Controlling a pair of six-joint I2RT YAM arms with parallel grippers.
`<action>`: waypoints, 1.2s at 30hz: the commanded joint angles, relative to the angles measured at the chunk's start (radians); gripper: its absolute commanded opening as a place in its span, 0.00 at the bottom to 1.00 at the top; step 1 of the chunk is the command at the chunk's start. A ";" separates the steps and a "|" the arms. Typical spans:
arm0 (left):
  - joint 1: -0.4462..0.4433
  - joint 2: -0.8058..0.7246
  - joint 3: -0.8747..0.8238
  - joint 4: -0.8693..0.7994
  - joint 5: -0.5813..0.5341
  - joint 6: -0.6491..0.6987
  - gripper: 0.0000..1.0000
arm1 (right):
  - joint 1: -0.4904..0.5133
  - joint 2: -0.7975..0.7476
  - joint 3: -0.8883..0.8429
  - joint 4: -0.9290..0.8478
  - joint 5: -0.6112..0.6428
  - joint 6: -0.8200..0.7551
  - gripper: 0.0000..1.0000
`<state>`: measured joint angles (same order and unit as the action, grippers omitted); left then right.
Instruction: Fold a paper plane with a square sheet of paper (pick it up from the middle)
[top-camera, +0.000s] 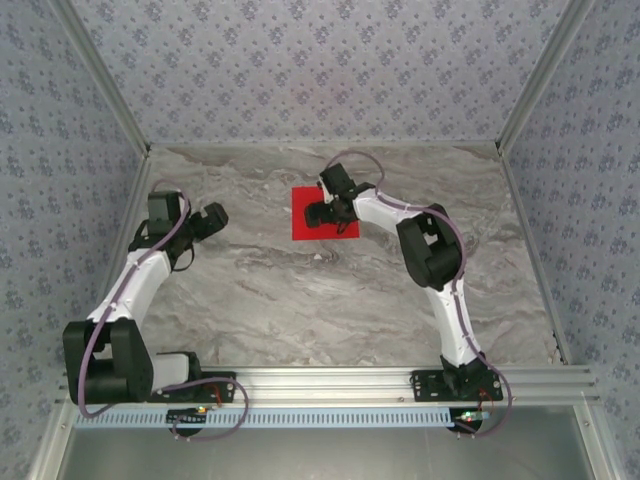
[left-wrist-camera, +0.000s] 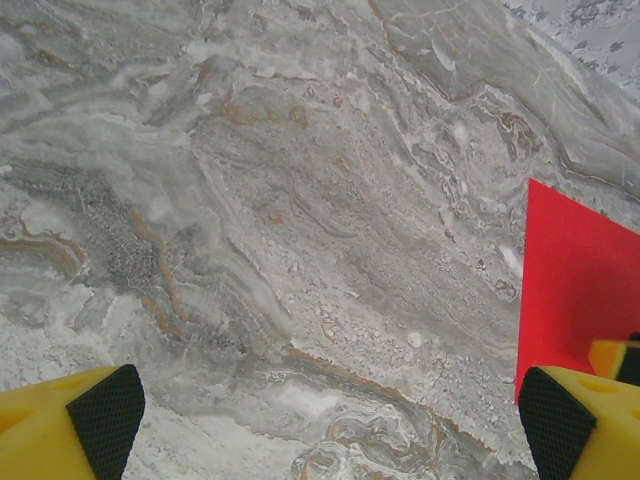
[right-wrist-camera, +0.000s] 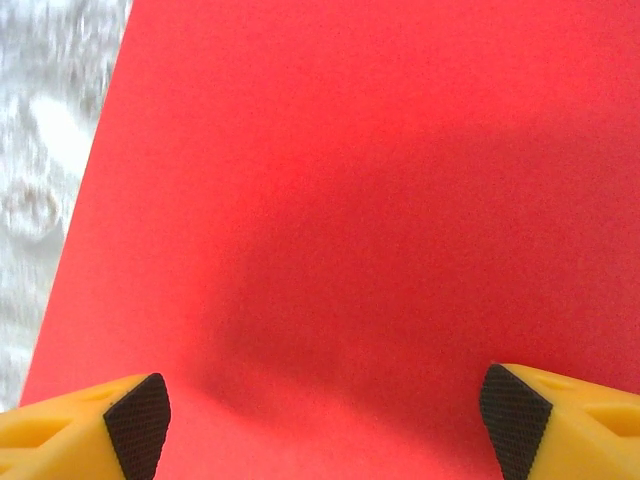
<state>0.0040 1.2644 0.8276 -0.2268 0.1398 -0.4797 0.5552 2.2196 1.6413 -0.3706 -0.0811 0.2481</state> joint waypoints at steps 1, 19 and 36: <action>-0.012 0.018 0.014 0.042 0.026 -0.020 0.99 | 0.014 -0.026 -0.167 -0.180 -0.060 -0.071 0.85; -0.073 0.103 0.051 0.046 0.087 -0.159 0.99 | 0.033 -0.301 -0.258 -0.106 0.157 0.216 0.83; -0.145 0.127 0.040 0.075 0.152 -0.161 0.99 | 0.102 -0.083 -0.149 -0.188 0.156 0.243 0.77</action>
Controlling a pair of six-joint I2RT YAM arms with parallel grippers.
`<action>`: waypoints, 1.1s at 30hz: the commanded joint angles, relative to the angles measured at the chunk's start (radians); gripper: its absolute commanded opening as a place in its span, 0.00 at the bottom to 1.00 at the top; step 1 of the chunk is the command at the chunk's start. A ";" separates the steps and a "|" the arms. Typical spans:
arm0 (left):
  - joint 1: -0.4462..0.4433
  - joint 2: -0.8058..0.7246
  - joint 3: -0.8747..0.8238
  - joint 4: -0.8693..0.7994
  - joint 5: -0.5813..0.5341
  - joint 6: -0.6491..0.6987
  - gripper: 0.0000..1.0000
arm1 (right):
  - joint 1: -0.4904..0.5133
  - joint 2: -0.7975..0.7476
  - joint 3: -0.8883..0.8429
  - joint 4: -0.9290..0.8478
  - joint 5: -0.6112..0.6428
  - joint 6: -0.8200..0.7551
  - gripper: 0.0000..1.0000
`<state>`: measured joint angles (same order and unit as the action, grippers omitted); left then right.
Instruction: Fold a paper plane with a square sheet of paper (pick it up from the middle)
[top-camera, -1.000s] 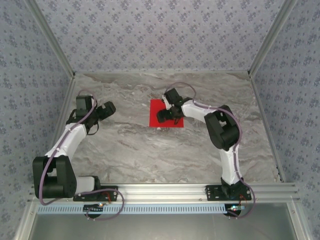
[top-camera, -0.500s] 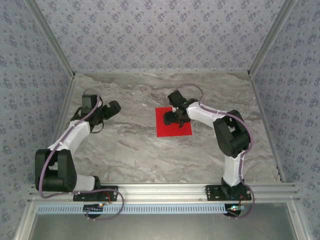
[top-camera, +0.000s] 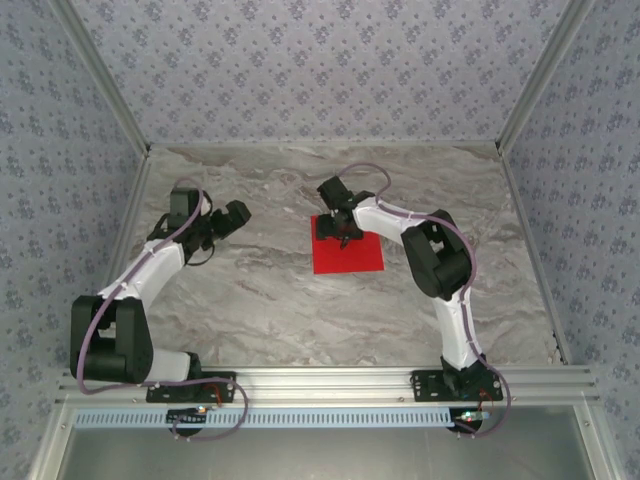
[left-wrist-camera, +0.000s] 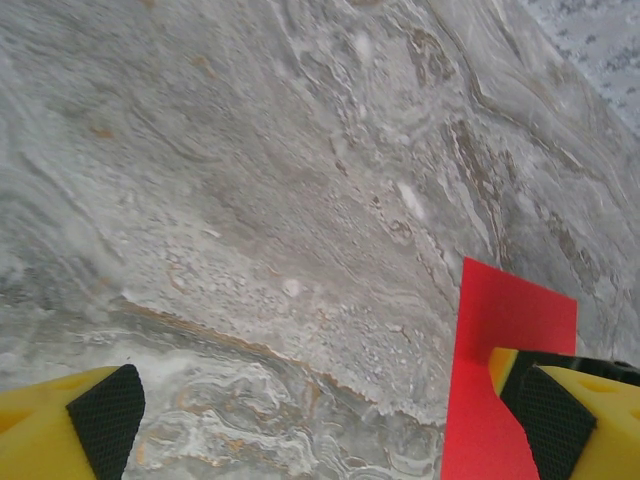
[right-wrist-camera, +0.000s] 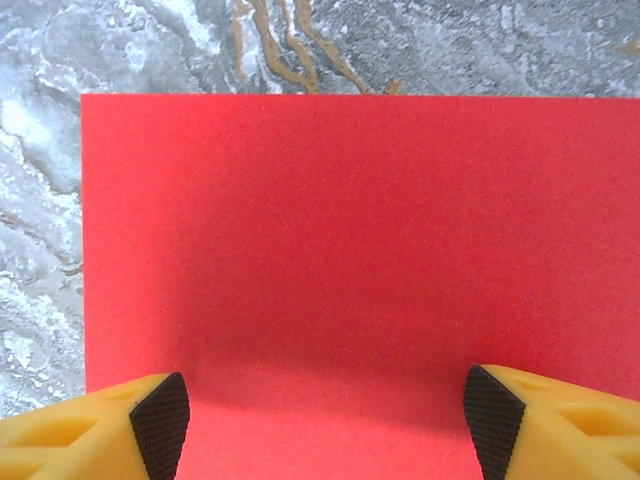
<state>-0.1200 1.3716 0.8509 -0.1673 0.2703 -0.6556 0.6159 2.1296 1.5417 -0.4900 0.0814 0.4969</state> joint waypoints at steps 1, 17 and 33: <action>-0.029 0.023 0.021 0.015 0.020 0.013 0.99 | 0.055 -0.002 -0.074 -0.072 -0.004 -0.008 0.77; -0.174 0.075 -0.023 0.117 -0.026 -0.129 0.99 | 0.121 -0.257 -0.207 -0.259 0.017 -0.017 0.83; -0.196 0.092 -0.060 0.121 -0.027 -0.153 0.99 | 0.114 -0.121 -0.112 -0.313 0.018 -0.049 1.00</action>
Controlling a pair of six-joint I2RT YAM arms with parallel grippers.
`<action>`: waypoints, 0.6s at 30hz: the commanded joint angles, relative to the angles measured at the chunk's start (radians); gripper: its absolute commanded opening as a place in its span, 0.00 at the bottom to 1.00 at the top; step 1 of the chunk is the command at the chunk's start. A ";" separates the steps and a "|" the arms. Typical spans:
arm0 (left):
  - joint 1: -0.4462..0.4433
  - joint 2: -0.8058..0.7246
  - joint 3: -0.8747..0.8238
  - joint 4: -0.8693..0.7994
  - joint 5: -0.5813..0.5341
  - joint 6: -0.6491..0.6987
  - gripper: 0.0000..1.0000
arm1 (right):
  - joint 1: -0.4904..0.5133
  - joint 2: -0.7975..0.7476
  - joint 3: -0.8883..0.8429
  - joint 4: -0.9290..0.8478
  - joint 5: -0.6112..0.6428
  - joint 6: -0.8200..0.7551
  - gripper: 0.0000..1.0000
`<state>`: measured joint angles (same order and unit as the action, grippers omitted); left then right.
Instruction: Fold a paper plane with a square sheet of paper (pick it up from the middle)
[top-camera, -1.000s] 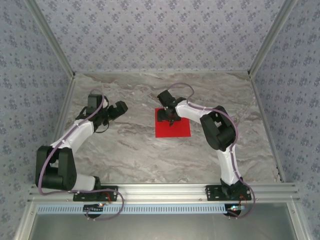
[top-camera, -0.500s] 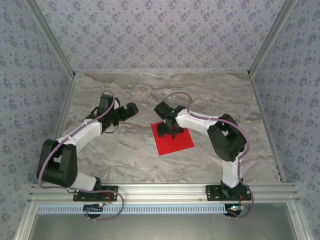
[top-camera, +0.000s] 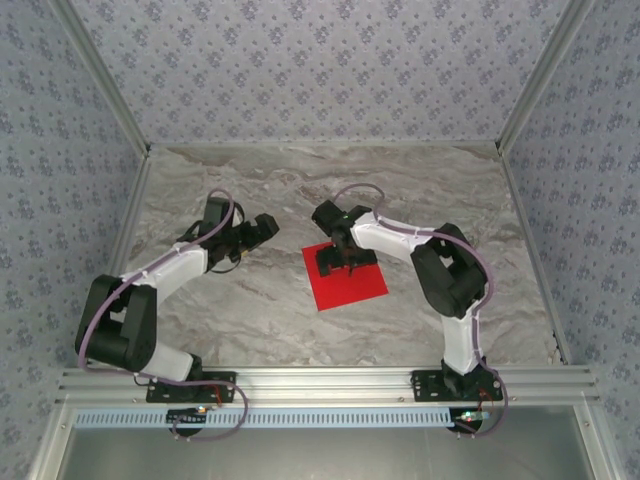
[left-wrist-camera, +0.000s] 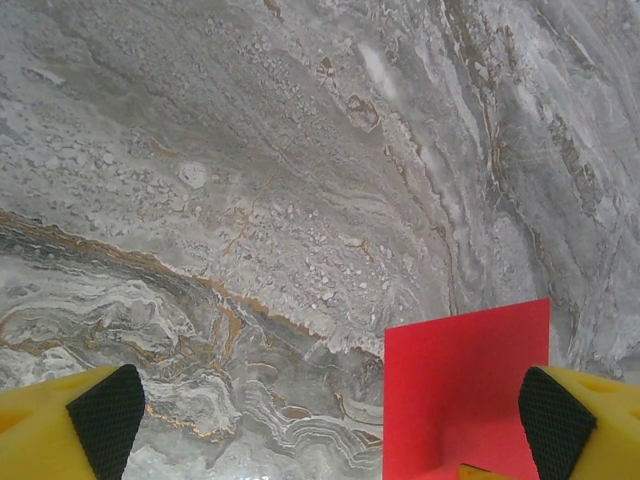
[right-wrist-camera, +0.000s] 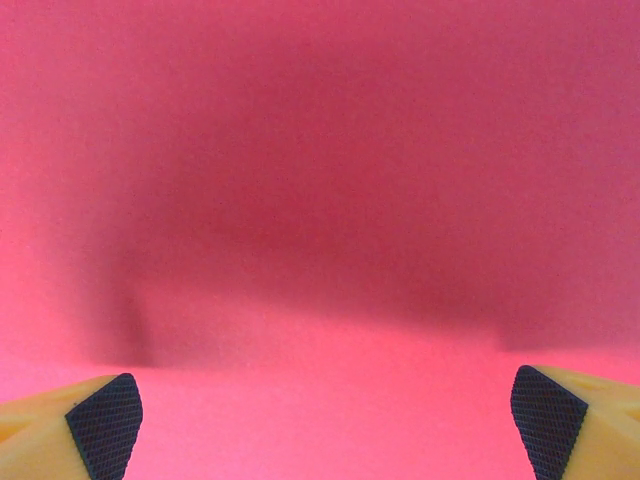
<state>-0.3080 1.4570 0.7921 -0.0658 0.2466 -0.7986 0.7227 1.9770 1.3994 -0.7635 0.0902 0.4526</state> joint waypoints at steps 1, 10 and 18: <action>-0.009 0.008 -0.002 0.021 -0.004 -0.010 0.99 | 0.005 0.039 0.033 -0.037 0.009 -0.003 1.00; -0.017 0.014 -0.002 0.019 -0.010 -0.016 0.99 | 0.000 0.087 -0.011 -0.011 -0.009 0.006 0.96; -0.017 0.019 0.016 0.002 -0.013 0.001 0.99 | -0.026 0.128 -0.078 0.022 -0.022 -0.009 0.89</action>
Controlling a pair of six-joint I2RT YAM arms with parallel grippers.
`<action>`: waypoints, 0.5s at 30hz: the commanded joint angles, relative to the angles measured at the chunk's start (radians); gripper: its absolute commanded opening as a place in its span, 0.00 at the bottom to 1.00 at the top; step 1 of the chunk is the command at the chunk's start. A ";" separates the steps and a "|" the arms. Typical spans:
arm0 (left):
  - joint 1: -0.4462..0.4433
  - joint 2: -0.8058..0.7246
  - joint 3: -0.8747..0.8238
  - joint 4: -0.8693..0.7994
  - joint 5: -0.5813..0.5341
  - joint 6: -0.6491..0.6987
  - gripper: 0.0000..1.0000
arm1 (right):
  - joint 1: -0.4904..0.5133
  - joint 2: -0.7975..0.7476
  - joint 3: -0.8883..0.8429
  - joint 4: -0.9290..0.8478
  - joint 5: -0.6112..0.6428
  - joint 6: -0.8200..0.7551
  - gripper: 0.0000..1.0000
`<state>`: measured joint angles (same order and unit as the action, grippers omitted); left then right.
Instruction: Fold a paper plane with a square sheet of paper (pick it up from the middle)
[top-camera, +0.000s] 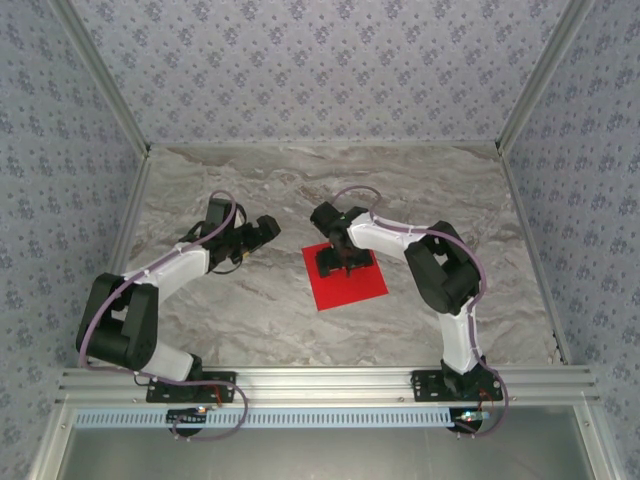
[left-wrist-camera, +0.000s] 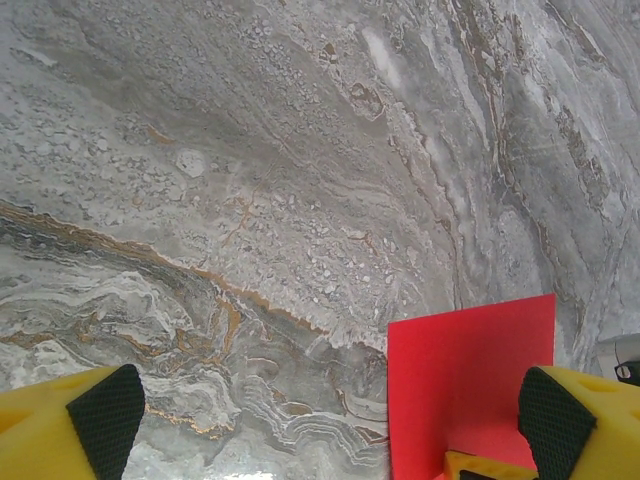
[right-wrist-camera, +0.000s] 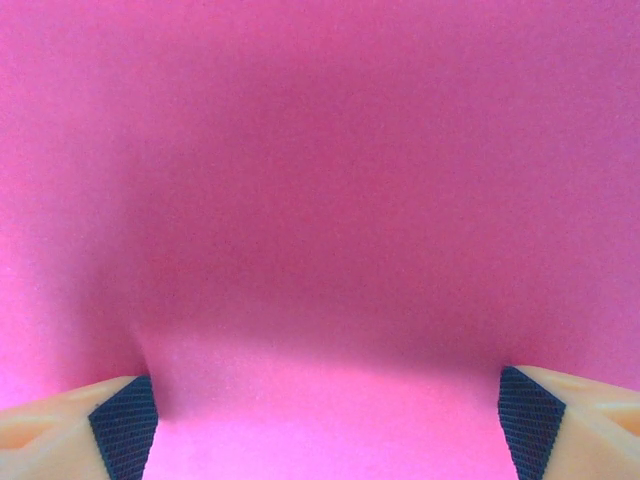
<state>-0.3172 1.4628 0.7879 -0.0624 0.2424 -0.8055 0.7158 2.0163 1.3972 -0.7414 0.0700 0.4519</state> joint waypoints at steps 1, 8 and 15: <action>-0.008 0.014 0.022 -0.004 -0.011 0.009 0.99 | -0.024 0.088 -0.081 0.002 -0.002 -0.007 0.88; -0.009 0.018 0.022 -0.001 -0.012 0.000 0.99 | -0.042 0.066 -0.095 0.016 0.011 -0.002 0.83; -0.013 0.016 0.025 -0.001 -0.011 -0.003 0.99 | -0.042 -0.020 -0.083 0.030 -0.010 0.012 0.85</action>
<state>-0.3229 1.4628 0.7879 -0.0628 0.2386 -0.8059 0.6910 1.9831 1.3529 -0.6983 0.0635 0.4553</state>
